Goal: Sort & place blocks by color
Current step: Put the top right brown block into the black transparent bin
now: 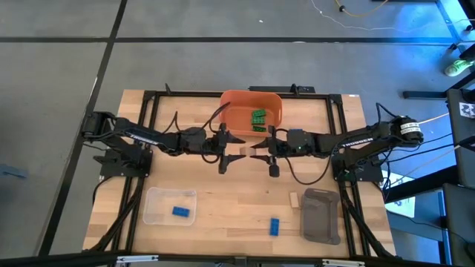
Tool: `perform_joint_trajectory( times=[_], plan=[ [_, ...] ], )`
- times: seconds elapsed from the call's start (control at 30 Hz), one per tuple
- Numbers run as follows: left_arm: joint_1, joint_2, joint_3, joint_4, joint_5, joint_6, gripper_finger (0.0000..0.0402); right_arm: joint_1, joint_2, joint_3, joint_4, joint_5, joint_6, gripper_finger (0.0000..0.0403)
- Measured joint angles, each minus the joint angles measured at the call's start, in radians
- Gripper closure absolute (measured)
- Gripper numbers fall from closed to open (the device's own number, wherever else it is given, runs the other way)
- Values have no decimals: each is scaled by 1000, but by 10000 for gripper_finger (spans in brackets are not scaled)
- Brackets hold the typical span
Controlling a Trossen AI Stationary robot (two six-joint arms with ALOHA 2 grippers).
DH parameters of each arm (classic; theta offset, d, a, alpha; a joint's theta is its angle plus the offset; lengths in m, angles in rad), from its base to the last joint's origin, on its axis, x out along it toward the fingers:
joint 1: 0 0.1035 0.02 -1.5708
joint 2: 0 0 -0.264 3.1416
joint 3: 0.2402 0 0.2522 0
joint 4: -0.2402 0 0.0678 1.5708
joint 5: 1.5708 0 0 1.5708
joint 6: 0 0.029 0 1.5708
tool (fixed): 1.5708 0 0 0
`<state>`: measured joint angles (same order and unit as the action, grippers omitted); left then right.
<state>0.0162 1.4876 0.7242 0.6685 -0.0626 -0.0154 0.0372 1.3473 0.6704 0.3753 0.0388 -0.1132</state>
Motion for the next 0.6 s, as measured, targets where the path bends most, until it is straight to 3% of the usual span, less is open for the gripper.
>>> perform_joint_trajectory(
  times=[0.33,0.6],
  plan=[
    [0,74,15,91,-26,5,163,0,1,-2,1,26,27,271],
    [1,78,42,57,-40,26,164,-1,1,-1,-22,37,30,271]
  ],
)
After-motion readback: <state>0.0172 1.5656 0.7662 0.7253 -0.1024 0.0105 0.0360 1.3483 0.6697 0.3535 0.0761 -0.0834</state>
